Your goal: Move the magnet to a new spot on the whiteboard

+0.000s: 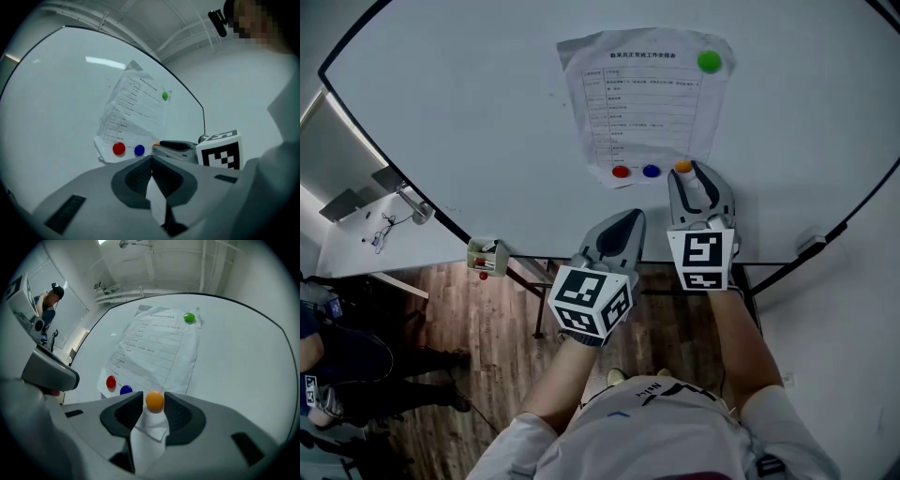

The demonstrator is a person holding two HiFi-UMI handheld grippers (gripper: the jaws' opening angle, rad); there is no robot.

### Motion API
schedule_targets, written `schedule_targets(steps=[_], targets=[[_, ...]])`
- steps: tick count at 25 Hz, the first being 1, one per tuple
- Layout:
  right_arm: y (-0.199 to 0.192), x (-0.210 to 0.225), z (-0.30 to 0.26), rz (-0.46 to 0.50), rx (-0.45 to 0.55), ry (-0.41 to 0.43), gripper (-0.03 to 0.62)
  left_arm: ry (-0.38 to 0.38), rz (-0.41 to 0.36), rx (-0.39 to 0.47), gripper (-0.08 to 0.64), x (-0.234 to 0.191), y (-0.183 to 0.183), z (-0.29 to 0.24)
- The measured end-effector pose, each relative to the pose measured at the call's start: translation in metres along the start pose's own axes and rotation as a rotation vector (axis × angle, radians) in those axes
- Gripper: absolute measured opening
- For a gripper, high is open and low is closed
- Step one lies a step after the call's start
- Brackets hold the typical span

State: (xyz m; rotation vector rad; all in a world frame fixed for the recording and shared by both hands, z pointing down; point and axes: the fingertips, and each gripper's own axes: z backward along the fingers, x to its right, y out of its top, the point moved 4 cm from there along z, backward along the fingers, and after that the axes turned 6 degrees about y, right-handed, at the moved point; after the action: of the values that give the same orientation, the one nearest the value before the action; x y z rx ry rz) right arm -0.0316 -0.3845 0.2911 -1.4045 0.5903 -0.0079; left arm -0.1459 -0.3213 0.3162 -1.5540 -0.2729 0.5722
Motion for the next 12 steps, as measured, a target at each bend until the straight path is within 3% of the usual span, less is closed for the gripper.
schedule_targets(steps=[7, 12], targets=[[-0.0081, -0.0002, -0.0041, 0.043, -0.061, -0.049, 0.130, -0.008, 0.001, 0.001, 0.012, -0.0023, -0.0011, -0.0010], [-0.0039, 0.0013, -0.0044, 0.038, -0.042, -0.028, 0.126, -0.010, -0.001, 0.001, 0.012, -0.0017, -0.0008, -0.0024]])
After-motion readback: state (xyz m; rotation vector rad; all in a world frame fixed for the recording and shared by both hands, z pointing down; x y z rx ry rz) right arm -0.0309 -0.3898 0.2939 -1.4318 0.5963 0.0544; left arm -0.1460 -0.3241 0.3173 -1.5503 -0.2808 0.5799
